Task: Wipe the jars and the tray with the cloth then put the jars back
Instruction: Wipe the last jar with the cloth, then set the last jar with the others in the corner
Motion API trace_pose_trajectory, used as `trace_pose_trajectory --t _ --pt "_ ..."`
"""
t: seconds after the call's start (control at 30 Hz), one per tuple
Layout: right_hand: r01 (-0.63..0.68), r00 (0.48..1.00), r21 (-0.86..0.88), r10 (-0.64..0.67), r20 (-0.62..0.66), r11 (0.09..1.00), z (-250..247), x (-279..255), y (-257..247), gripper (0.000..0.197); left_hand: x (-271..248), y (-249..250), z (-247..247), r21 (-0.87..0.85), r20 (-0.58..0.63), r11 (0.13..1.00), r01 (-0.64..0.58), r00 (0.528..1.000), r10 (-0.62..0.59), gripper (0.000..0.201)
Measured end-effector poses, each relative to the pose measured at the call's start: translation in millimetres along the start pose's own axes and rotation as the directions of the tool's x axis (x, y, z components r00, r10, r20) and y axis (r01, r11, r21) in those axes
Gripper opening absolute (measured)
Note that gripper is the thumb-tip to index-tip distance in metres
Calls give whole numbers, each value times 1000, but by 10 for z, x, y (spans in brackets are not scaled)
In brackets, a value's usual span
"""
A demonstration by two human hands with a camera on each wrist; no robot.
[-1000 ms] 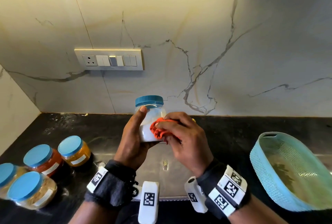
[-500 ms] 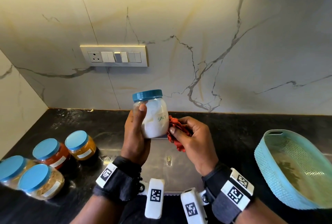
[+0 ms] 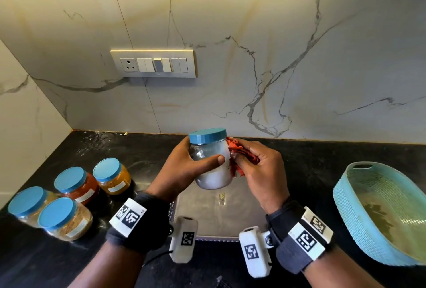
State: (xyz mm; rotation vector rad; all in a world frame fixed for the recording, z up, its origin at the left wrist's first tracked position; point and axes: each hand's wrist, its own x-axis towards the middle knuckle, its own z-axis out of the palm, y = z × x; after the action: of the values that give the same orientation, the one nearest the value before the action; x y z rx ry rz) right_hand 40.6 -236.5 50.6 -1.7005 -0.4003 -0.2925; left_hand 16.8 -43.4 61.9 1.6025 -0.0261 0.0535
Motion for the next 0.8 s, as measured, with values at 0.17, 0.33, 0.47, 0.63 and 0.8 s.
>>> trace_pose_trajectory --t 0.17,0.33,0.47,0.63,0.8 --pt "306 952 -225 -295 83 925 -16 11 -83 39 5 19 5 -110 -22 994 13 1000 -16 74" --pt "520 849 -280 -451 275 807 -89 84 -48 48 -98 -4 -21 -203 1 973 112 993 -114 62" --pt "603 771 -196 -501 394 773 29 59 -1 41 -279 -24 -122 -277 -13 936 219 973 -231 55" --pt "608 699 -79 -486 525 790 446 -70 -45 36 -563 8 -523 -176 -205 965 193 952 -228 27" --pt "552 597 -16 -382 705 833 850 -235 6 40 -875 -75 -1091 129 -482 975 181 871 -98 81"
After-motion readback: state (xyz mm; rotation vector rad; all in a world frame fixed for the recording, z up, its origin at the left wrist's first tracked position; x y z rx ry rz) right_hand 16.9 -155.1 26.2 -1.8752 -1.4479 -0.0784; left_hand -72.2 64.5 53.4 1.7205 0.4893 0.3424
